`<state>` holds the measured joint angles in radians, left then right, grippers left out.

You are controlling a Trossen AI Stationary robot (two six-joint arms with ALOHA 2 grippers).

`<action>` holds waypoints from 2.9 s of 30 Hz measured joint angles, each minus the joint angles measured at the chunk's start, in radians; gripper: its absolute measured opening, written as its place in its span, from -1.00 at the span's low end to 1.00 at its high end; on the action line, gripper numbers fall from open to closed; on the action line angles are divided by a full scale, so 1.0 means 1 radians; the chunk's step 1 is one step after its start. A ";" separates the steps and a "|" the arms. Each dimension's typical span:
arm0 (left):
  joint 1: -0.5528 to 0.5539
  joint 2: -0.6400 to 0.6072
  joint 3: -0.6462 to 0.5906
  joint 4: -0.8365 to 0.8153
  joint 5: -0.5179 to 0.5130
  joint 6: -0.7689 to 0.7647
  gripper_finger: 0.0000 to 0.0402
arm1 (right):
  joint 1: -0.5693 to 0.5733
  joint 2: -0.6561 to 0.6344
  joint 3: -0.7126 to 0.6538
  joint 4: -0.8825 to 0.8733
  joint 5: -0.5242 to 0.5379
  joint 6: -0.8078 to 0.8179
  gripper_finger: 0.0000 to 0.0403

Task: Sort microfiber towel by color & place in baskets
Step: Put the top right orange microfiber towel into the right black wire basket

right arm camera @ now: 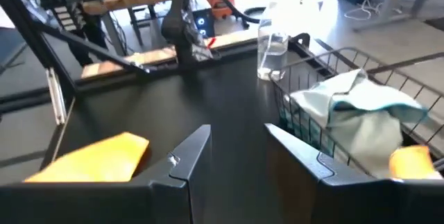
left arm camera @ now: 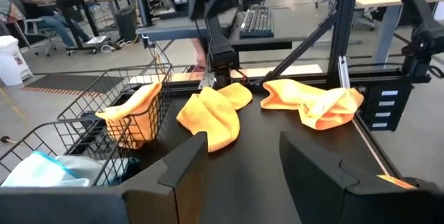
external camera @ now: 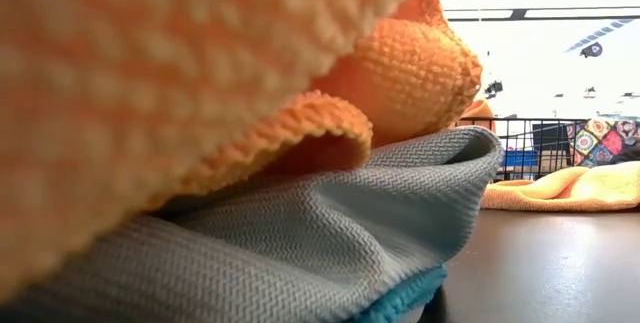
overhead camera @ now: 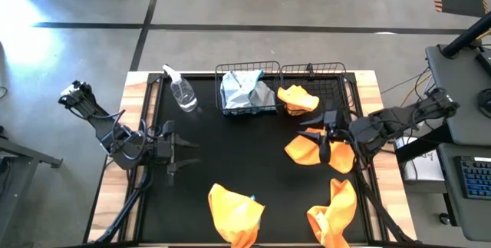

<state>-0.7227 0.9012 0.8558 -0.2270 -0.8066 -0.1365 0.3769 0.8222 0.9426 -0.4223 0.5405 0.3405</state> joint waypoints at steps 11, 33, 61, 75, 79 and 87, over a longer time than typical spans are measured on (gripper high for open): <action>0.001 0.000 0.000 0.018 -0.041 0.016 -0.18 | 0.003 -0.165 -0.263 -0.028 -0.038 0.278 -0.39; 0.001 0.000 0.000 0.018 -0.048 0.020 -0.18 | 0.002 -0.194 -0.266 -0.767 -0.194 1.002 -0.39; 0.001 0.000 0.000 0.018 -0.048 0.023 -0.18 | 0.002 -0.038 -0.266 -0.773 -0.333 0.127 -0.39; 0.001 0.000 0.000 0.018 -0.048 0.023 -0.18 | 0.002 0.162 -0.265 -0.649 -0.428 0.317 -0.39; 0.001 0.000 0.000 0.018 -0.048 0.023 -0.18 | 0.002 0.246 -0.265 -0.647 -0.480 0.437 -0.39; 0.001 0.000 0.000 0.018 -0.048 0.022 -0.18 | 0.002 0.385 -0.265 -0.637 -0.496 0.508 -0.39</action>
<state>-0.7219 0.9016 0.8558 -0.2092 -0.8547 -0.1145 0.3790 1.2075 0.6777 -1.0592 0.0441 0.8480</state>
